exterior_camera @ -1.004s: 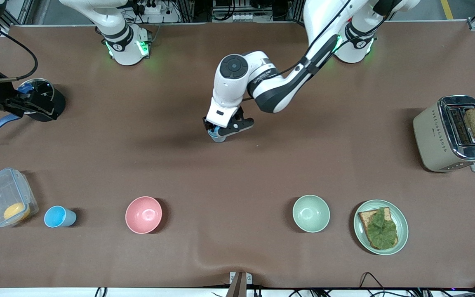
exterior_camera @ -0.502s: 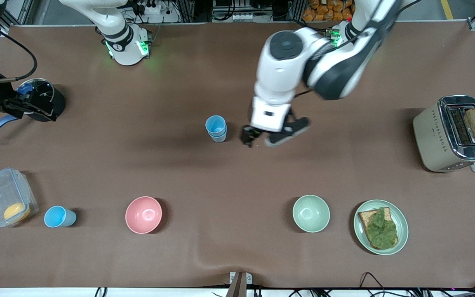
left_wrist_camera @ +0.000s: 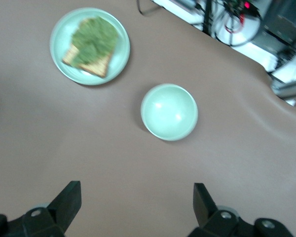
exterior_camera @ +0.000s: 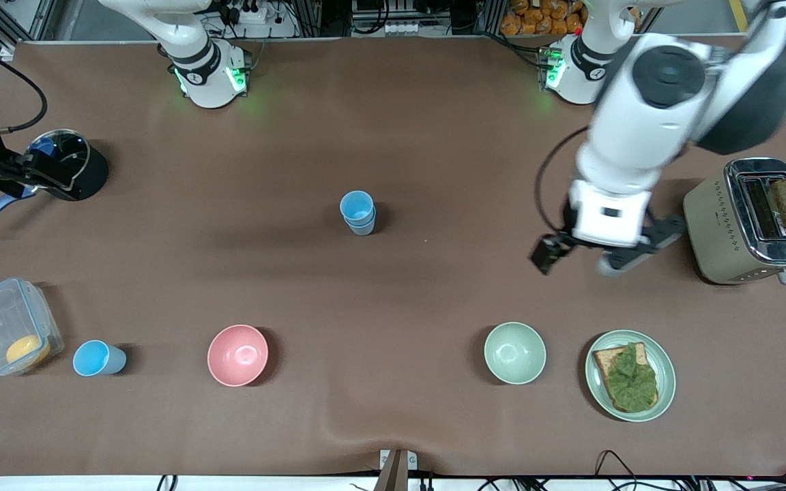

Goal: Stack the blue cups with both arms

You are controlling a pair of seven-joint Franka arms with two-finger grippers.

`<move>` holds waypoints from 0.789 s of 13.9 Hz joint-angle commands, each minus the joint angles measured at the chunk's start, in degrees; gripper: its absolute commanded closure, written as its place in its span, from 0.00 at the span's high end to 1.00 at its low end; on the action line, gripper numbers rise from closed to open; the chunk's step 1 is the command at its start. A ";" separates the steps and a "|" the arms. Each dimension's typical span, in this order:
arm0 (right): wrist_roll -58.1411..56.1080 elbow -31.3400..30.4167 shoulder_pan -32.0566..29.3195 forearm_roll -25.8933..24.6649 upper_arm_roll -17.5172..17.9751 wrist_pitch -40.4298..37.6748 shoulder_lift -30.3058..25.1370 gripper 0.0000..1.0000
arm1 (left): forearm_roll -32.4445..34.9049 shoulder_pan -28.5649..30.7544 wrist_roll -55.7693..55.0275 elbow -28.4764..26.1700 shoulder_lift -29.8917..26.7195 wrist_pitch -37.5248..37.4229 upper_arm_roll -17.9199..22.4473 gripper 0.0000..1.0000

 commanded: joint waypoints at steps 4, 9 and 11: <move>-0.20 0.50 -0.40 -0.33 0.97 -1.44 0.33 1.00 | -2.05 6.42 10.20 -0.97 -2.73 -2.73 -0.85 1.00; -0.12 0.07 -0.75 -0.33 0.97 -3.03 0.07 1.00 | -7.32 10.48 23.73 -1.15 -6.15 -6.16 2.12 1.00; -0.12 -0.55 -0.58 -0.33 0.97 -3.03 -0.37 1.00 | -9.00 9.95 30.14 -1.15 -7.21 -8.44 4.94 1.00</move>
